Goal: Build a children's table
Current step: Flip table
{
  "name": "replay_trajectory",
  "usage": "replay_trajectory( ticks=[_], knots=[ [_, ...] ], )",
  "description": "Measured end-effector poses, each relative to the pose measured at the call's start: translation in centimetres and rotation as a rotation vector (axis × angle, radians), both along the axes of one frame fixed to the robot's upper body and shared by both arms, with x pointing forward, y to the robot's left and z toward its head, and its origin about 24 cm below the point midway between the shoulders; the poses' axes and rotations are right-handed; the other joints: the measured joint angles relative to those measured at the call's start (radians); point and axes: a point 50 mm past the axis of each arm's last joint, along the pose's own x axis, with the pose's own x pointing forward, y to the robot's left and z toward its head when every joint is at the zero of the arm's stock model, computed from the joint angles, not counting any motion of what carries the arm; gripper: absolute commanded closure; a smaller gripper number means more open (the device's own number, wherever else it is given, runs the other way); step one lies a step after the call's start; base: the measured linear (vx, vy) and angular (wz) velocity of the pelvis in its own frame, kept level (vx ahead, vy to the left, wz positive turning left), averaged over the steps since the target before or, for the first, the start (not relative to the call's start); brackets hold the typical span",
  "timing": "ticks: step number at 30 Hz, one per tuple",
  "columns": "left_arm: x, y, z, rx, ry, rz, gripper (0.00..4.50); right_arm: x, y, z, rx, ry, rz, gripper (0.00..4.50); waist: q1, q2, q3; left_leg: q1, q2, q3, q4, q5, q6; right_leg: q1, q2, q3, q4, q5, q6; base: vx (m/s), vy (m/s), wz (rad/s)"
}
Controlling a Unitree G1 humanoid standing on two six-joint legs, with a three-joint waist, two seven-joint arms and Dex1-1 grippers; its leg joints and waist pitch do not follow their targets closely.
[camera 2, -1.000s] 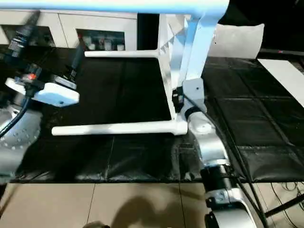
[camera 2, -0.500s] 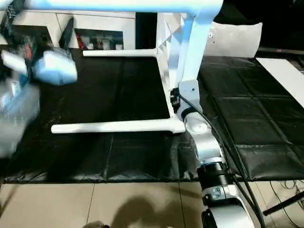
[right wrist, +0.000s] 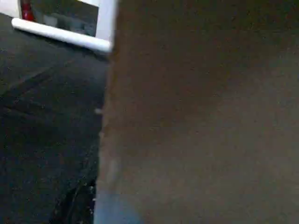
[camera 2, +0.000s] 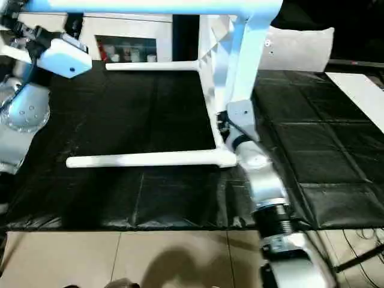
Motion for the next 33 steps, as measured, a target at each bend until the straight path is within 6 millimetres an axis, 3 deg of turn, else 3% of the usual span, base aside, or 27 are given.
replay_trajectory(
  ticks=[5, 10, 19, 20, 22, 24, 25, 27, 33],
  knots=[
    [0.1, -0.1, 0.8, 0.011, 0.120, -0.028, 1.76, 0.7, -2.0, 2.4, -0.082, 0.003, 0.013, 2.46, 0.013, 0.016, 0.002, 0.000, -0.001, 0.001, -0.001, 0.001, 0.002, 0.000, -0.001, 0.000, 0.000, 0.000, 0.000, 0.000, 0.000, 0.00],
    [-0.4, -0.3, 1.6, -0.040, 0.299, -0.122, 1.96, 1.3, -4.6, 5.6, -0.186, -0.018, 0.032, 2.46, 0.028, 0.020, 0.002, 0.000, -0.001, 0.001, -0.001, 0.002, 0.003, 0.000, -0.002, 0.000, 0.001, 0.000, 0.001, 0.000, 0.000, 0.00],
    [-2.7, 0.4, 3.2, -0.129, 0.588, -0.274, 2.42, 1.9, -8.4, 13.9, -0.412, -0.050, 0.109, 2.46, 0.036, 0.027, 0.001, 0.004, -0.002, 0.003, 0.000, 0.002, 0.003, 0.001, -0.003, 0.002, 0.006, -0.003, 0.001, 0.000, 0.000, 0.00],
    [-2.9, 0.3, 3.1, -0.168, 0.638, -0.305, 2.50, 1.7, -8.7, 14.9, -0.428, -0.060, 0.122, 2.11, 0.038, 0.026, 0.002, 0.004, -0.001, 0.003, 0.001, 0.002, 0.003, 0.001, -0.003, 0.002, 0.008, -0.004, 0.001, 0.000, 0.000, 0.00],
    [-3.0, 0.4, 2.9, -0.206, 0.683, -0.331, 2.58, 1.6, -8.8, 15.9, -0.443, -0.071, 0.156, 1.76, 0.039, 0.023, 0.002, 0.006, -0.001, 0.003, 0.002, 0.002, 0.003, 0.001, -0.003, 0.001, 0.011, -0.007, 0.001, 0.000, 0.000, 0.00],
    [-3.0, 0.7, 2.7, -0.254, 0.719, -0.329, 2.62, 1.7, -8.6, 16.5, -0.469, -0.098, 0.219, 1.68, 0.038, 0.021, 0.003, 0.006, -0.001, 0.002, 0.004, 0.002, 0.003, 0.001, -0.003, 0.001, 0.014, -0.008, 0.002, 0.000, 0.000, 0.00],
    [-3.0, 0.8, 2.6, -0.267, 0.729, -0.327, 2.66, 1.8, -8.6, 16.6, -0.478, -0.111, 0.234, 1.40, 0.037, 0.019, 0.004, 0.006, 0.000, 0.002, 0.005, 0.002, 0.003, 0.002, -0.003, 0.000, 0.014, -0.009, 0.004, 0.000, 0.000, 0.00],
    [-3.1, 0.9, 2.5, -0.298, 0.742, -0.330, 2.67, 2.0, -8.6, 16.8, -0.499, -0.152, 0.251, 1.30, 0.035, 0.018, 0.005, 0.006, 0.000, 0.002, 0.006, 0.002, 0.003, 0.002, -0.004, 0.001, 0.014, -0.009, 0.004, 0.000, 0.000, 0.00],
    [-2.8, 0.8, 1.6, -0.445, 0.796, -0.299, 2.67, 1.8, -6.1, 20.4, -0.508, -0.483, 0.324, 0.78, 0.013, 0.016, 0.006, 0.005, 0.000, 0.002, 0.008, 0.002, 0.003, 0.002, -0.004, 0.000, 0.014, -0.009, 0.005, 0.000, 0.000, 0.00]
  ],
)
